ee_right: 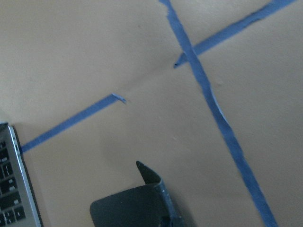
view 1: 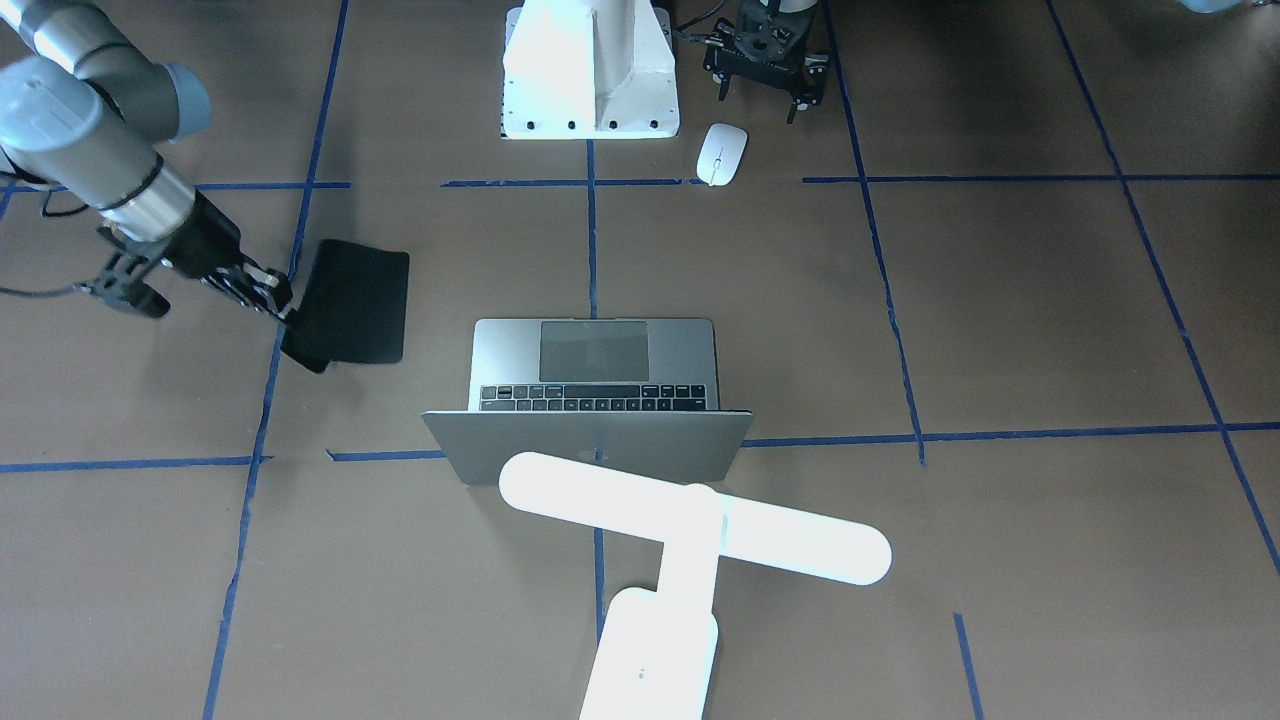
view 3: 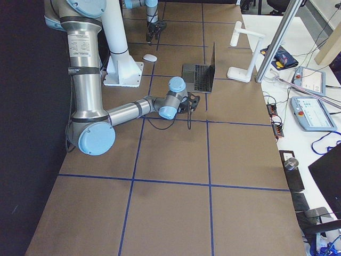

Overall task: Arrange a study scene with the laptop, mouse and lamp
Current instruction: 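Carry the black mouse pad with the right gripper beside the laptop and release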

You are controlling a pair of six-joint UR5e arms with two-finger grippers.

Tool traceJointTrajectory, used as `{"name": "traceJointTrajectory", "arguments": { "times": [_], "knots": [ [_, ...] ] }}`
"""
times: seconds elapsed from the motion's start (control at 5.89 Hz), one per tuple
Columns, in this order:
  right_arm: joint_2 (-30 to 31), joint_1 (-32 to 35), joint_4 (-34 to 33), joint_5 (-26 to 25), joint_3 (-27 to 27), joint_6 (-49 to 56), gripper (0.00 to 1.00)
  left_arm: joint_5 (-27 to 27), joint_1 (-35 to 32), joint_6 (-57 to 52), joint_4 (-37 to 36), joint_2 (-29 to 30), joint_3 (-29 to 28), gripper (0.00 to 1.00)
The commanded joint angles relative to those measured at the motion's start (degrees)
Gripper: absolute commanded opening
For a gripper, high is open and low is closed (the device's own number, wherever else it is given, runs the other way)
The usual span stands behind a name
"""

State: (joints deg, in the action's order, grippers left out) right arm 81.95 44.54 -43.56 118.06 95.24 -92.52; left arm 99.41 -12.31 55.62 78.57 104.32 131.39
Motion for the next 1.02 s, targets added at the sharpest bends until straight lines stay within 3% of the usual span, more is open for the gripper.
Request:
{"name": "traceJointTrajectory", "arguments": {
  "times": [0.0,0.34,0.51,0.68,0.85],
  "knots": [
    [-11.5,3.1,-0.5,1.8,-11.6,0.8,0.0,0.0,0.1,0.4,0.0,0.0,0.0,1.0],
    [-15.7,4.2,-0.5,2.2,-15.2,0.9,0.0,-0.1,0.4,0.3,0.0,0.1,-0.9,1.0],
    [-15.9,4.2,-0.4,2.3,-15.3,0.9,0.08,-0.1,0.4,0.1,0.1,0.1,-1.9,1.0],
    [-15.9,4.3,-0.3,2.3,-15.1,0.8,0.98,-0.4,1.6,-0.7,0.4,-0.1,-2.6,1.0],
    [-15.8,5.5,-0.3,3.7,-14.9,0.8,1.0,-0.4,2.5,-1.1,4.3,0.0,-5.4,1.0]
  ]
}}
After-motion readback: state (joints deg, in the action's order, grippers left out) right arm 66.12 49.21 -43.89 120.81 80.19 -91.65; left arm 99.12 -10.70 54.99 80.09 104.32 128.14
